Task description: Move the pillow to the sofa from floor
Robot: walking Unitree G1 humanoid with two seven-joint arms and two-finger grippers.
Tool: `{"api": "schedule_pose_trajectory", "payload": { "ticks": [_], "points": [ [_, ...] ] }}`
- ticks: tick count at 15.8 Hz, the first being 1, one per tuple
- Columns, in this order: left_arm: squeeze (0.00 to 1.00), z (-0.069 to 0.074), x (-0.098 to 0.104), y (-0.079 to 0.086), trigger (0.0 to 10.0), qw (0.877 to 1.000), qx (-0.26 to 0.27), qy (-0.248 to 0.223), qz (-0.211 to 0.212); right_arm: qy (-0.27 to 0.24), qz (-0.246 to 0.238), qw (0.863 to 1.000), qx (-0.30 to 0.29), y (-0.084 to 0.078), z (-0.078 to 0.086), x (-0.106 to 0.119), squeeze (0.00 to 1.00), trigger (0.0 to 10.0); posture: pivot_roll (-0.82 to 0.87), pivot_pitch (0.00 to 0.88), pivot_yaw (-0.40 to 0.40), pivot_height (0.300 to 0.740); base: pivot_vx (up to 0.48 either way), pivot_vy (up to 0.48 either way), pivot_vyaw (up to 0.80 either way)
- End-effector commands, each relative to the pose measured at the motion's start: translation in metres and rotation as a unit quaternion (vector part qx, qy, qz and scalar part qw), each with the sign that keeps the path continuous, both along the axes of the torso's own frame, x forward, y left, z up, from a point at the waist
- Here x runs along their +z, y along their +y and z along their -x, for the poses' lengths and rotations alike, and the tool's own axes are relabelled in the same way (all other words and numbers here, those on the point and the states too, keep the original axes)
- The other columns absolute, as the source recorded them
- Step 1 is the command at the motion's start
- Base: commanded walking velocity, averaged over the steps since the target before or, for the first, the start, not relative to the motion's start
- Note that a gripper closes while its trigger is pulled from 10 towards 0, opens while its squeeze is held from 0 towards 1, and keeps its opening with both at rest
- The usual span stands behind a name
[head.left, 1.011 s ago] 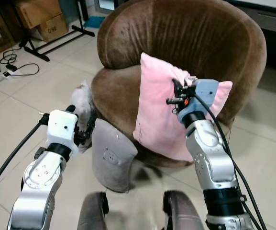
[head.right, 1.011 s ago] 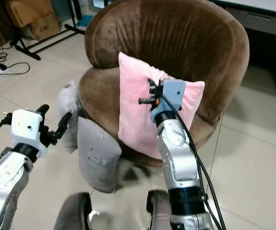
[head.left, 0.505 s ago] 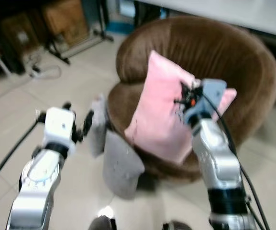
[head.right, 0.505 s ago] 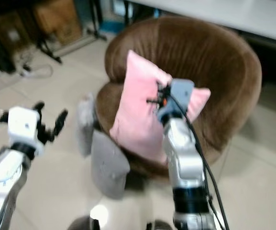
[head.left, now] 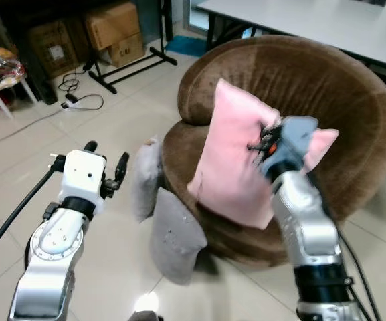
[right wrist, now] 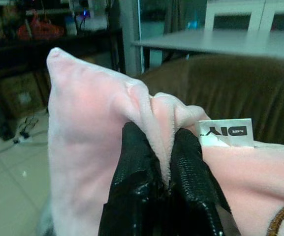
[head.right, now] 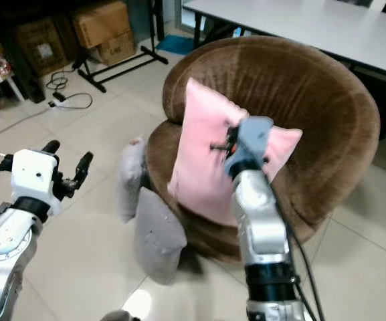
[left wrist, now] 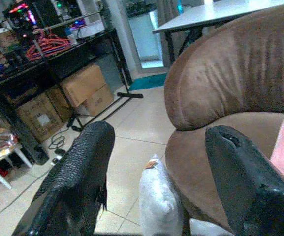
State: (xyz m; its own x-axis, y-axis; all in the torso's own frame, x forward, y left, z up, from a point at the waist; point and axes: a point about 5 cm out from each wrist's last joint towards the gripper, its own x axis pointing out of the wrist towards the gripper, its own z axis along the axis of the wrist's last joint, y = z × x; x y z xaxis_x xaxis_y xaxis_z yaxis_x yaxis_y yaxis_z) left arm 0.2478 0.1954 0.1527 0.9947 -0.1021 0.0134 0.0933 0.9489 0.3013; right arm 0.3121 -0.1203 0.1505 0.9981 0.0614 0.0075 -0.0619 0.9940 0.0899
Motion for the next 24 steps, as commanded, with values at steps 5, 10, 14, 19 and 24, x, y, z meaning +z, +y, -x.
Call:
{"api": "schedule_pose_trajectory", "payload": {
  "ticks": [5, 10, 14, 19, 24],
  "points": [
    [0.0, -0.005, 0.004, -0.005, 10.0, 1.0, -0.009, -0.012, -0.008, -0.029, -0.039, 0.999, 0.004, -0.012, 0.001, 0.011, 0.0, 10.0, -0.11, 0.0, 0.008, 0.74, 0.0, -0.406, 0.0],
    [0.0, -0.007, 0.005, -0.001, 10.0, 1.0, 0.009, -0.014, 0.006, -0.028, -0.054, 0.998, 0.025, 0.0, 0.003, 0.012, 0.0, 10.0, -0.11, 0.0, 0.009, 0.74, 0.0, -0.319, 0.0],
    [0.0, -0.008, 0.004, 0.0, 10.0, 1.0, 0.006, -0.015, 0.006, -0.029, -0.048, 0.998, 0.031, 0.004, 0.003, 0.012, 0.0, 10.0, -0.11, 0.0, 0.007, 0.74, 0.0, 0.0, 0.0],
    [0.0, -0.008, 0.005, -0.001, 10.0, 1.0, -0.002, -0.017, 0.012, -0.03, -0.027, 0.999, 0.025, 0.002, 0.001, 0.014, 0.0, 10.0, -0.11, 0.0, 0.007, 0.74, 0.232, 0.0, 0.26],
    [0.0, -0.007, 0.005, -0.001, 10.0, 1.0, -0.006, -0.016, 0.014, -0.03, -0.026, 0.999, 0.025, 0.006, 0.0, 0.014, 0.0, 10.0, -0.11, 0.0, 0.004, 0.74, 0.296, 0.0, 0.0]
  ]
}}
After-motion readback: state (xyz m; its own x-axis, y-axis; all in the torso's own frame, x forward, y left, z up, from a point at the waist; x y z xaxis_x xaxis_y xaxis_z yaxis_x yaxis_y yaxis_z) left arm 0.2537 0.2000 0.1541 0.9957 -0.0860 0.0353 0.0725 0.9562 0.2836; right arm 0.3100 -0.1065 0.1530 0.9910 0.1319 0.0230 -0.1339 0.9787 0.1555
